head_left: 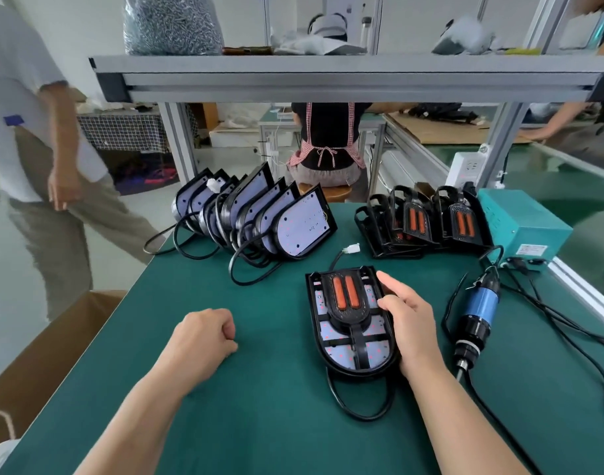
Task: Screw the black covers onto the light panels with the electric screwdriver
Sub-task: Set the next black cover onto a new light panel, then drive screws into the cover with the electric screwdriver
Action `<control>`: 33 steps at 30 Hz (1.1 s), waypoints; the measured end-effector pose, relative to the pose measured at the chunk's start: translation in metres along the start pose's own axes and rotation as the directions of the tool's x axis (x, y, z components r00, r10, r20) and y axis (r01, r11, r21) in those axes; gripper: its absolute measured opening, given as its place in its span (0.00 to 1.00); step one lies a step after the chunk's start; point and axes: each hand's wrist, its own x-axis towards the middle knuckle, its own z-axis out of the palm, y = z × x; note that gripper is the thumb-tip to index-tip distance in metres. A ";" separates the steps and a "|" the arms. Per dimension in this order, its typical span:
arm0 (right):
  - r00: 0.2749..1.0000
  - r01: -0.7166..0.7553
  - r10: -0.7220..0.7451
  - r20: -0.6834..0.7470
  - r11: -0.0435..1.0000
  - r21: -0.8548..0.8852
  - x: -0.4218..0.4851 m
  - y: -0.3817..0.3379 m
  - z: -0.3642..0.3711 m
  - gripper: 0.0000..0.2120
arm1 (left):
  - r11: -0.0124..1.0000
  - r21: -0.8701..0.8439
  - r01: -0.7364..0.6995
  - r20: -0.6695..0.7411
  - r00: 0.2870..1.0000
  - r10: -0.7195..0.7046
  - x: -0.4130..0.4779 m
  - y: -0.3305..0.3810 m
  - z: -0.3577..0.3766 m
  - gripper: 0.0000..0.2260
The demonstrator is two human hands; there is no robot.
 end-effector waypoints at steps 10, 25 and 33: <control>0.906 0.230 -0.368 -0.210 0.844 -0.485 0.007 -0.043 -0.054 0.19 | 0.997 0.008 -0.080 -0.117 0.990 0.081 -0.002 0.016 0.009 0.09; 0.899 -0.292 0.191 -0.394 0.932 -0.215 0.052 -0.015 -0.125 0.21 | 0.501 -0.857 -0.116 -0.036 0.985 0.167 -0.003 0.135 0.034 0.09; 0.931 0.154 -0.036 -0.364 0.941 0.302 0.041 -0.050 -0.099 0.12 | 0.443 -0.896 -0.035 0.034 0.989 0.147 -0.003 0.147 0.047 0.08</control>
